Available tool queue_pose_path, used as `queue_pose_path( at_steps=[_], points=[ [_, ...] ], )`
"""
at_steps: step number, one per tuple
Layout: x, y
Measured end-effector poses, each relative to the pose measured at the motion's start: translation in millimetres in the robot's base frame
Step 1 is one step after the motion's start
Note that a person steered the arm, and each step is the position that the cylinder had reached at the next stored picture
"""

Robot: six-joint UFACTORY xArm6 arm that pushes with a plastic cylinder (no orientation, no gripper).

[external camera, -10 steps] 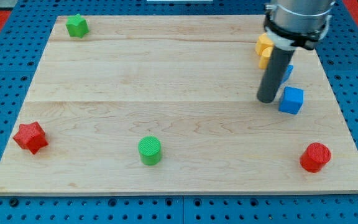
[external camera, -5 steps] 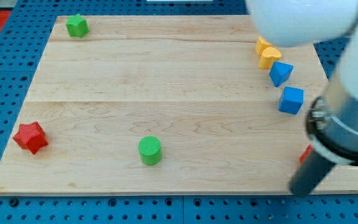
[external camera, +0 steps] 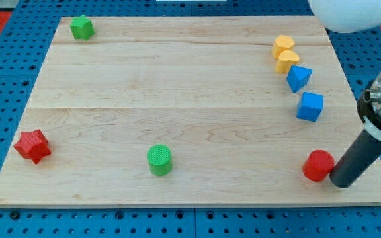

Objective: Move the red circle towards blue cube

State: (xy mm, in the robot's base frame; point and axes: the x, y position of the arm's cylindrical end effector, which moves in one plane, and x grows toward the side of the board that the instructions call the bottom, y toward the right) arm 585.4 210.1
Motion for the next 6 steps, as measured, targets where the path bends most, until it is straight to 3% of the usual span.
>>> queue_pose_path(
  at_steps=[4,6],
  points=[
    [-3,-10],
    [4,-50]
  ],
)
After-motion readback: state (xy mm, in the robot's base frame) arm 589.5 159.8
